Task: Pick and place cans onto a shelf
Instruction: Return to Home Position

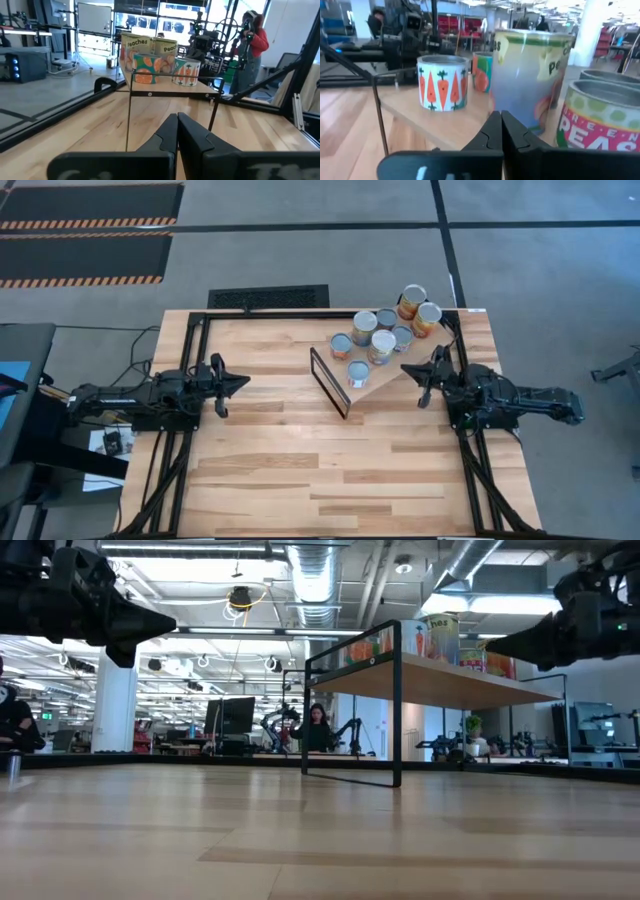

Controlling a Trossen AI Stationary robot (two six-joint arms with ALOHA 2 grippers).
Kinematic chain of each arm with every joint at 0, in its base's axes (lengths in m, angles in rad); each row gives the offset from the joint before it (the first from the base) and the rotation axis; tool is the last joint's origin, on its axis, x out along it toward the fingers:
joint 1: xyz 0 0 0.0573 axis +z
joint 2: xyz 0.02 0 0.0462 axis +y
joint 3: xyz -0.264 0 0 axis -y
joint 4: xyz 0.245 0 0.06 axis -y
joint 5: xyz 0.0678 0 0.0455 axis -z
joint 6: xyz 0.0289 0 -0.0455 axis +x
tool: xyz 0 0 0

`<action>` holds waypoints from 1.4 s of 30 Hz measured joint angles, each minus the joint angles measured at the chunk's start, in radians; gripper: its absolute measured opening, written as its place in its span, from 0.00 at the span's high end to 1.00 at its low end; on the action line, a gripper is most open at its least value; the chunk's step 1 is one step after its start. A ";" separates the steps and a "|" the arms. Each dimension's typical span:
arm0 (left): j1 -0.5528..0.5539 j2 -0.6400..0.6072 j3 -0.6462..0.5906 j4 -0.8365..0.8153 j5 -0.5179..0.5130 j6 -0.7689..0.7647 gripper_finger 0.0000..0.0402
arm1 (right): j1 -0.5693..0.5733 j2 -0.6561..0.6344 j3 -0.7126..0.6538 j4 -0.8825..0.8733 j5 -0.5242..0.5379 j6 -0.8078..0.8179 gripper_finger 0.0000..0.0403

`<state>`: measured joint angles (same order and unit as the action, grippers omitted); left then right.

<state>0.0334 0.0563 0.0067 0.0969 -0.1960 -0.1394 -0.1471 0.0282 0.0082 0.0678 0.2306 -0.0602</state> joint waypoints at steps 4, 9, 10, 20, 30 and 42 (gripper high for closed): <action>0.000 0.000 0.000 -0.014 0.000 -0.012 1.00 | -0.001 -0.003 0.000 -0.001 0.004 -0.001 0.99; 0.000 0.004 0.005 -0.052 0.006 -0.018 1.00 | 0.002 -0.001 0.000 -0.009 0.003 -0.024 0.93; 0.000 0.004 0.006 -0.054 0.006 -0.009 1.00 | 0.003 -0.001 0.000 -0.009 0.003 -0.018 0.92; 0.000 0.003 0.008 -0.060 0.004 0.004 1.00 | 0.003 -0.001 -0.001 -0.012 0.002 -0.019 0.90; 0.000 0.003 0.010 -0.064 0.001 -0.001 1.00 | 0.003 -0.001 -0.002 -0.014 0.002 -0.018 0.90; 0.000 0.003 0.011 -0.065 0.001 0.004 1.00 | 0.003 -0.001 -0.002 -0.014 0.003 -0.018 0.89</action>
<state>0.0334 0.0589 0.0177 0.0323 -0.1947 -0.1350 -0.1436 0.0269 0.0059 0.0536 0.2333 -0.0784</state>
